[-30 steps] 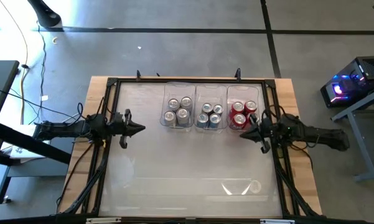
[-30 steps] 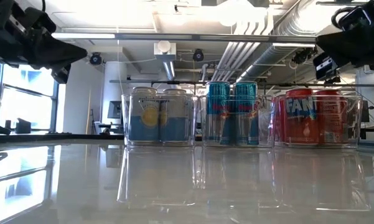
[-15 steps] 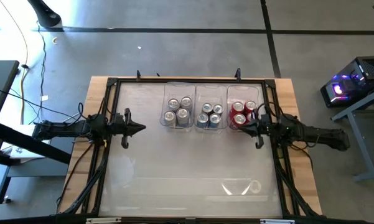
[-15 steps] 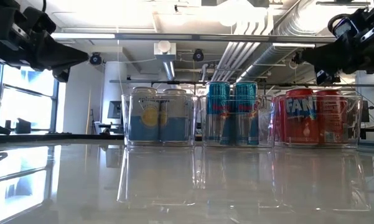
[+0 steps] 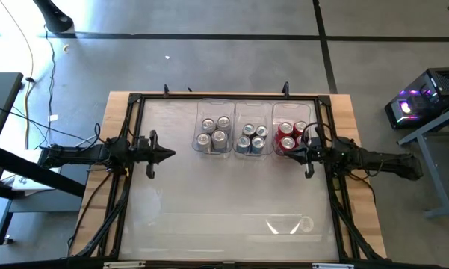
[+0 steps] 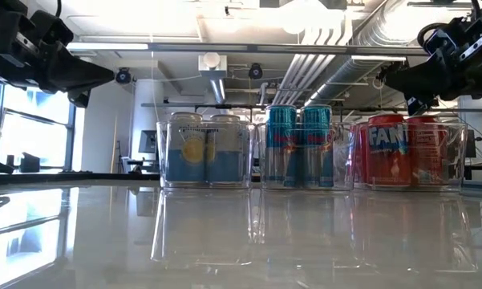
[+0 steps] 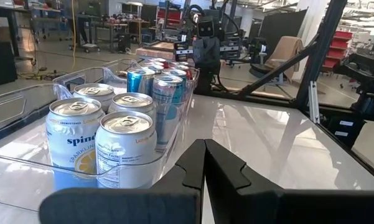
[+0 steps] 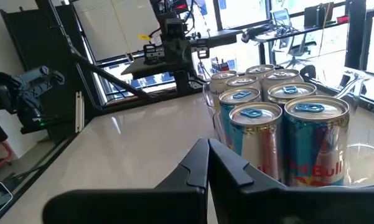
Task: Sort soda cans
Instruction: Return to Home Position
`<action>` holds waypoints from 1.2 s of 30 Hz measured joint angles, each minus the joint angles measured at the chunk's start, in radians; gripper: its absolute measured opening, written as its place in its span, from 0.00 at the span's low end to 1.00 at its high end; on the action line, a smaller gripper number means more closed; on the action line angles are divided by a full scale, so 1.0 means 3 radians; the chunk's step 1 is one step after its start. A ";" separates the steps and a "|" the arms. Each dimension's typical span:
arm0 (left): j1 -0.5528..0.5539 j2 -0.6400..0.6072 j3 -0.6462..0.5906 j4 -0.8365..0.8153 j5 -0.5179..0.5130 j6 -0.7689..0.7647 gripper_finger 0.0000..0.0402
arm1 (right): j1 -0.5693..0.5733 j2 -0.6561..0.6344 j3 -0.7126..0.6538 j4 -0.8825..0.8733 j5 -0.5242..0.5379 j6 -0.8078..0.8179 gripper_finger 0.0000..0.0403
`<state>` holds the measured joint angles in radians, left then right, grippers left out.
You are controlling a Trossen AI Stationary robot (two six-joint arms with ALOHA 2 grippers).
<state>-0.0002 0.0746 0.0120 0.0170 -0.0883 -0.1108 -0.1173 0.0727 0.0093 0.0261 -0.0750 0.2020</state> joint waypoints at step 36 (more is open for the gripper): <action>-0.0042 -0.0234 0.0001 0.0102 -0.0009 -0.0002 0.00 | 0.0092 -0.0224 -0.0002 -0.0001 0.0014 -0.0002 0.00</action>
